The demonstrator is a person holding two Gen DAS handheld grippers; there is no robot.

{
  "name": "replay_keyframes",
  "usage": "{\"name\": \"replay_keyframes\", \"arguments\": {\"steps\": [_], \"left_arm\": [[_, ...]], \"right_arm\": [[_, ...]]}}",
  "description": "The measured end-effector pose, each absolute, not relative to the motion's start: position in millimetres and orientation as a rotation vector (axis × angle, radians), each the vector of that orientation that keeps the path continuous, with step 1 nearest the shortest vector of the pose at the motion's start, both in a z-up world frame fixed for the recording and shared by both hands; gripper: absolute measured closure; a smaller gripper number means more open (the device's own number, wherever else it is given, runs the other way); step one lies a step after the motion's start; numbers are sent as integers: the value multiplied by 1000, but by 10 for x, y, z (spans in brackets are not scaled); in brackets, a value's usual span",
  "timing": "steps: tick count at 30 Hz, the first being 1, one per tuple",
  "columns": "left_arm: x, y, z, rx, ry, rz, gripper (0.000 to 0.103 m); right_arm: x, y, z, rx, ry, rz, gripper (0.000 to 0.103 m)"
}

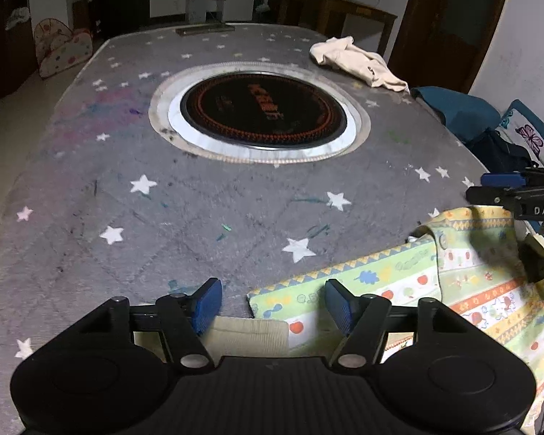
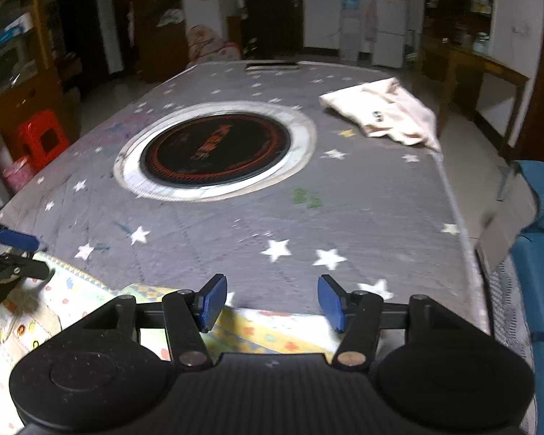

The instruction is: Fold clothes

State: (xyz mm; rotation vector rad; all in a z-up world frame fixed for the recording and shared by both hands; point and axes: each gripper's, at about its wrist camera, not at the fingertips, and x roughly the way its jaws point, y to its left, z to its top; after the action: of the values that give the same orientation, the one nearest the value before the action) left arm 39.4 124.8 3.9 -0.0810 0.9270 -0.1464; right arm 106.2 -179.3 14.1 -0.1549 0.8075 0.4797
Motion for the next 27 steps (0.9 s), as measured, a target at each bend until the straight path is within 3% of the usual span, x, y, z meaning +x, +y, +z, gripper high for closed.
{"name": "replay_keyframes", "arguments": {"steps": [3,6,8,9,10,12,14,17,27], "left_arm": [[427,1259,-9,-99,932,-162,39],[426,1252,-13,-109,919,-206,52],[419,1238,-11,-110,911,-230,58],[417,1236,-14,-117,909,-241,72],[414,1237,-18,-127,908,-252,84],[396,1241,-9,-149,898,-271,88],[348,1248,41,-175,872,-288,90],[244,1236,157,-193,832,-316,91],[-478,1124,489,-219,713,-533,92]], "right_arm": [[1102,-1710,54,-163,845,510,46],[1091,-1689,-7,-166,868,525,49],[1075,-1687,-27,-169,883,542,57],[1060,-1685,-34,-174,889,549,60],[1035,-1681,-32,-182,889,554,70],[976,-1673,-17,-198,883,562,80],[908,-1671,6,-213,872,571,90],[778,-1698,89,-217,840,587,95],[110,-1871,368,-267,777,678,101]]}}
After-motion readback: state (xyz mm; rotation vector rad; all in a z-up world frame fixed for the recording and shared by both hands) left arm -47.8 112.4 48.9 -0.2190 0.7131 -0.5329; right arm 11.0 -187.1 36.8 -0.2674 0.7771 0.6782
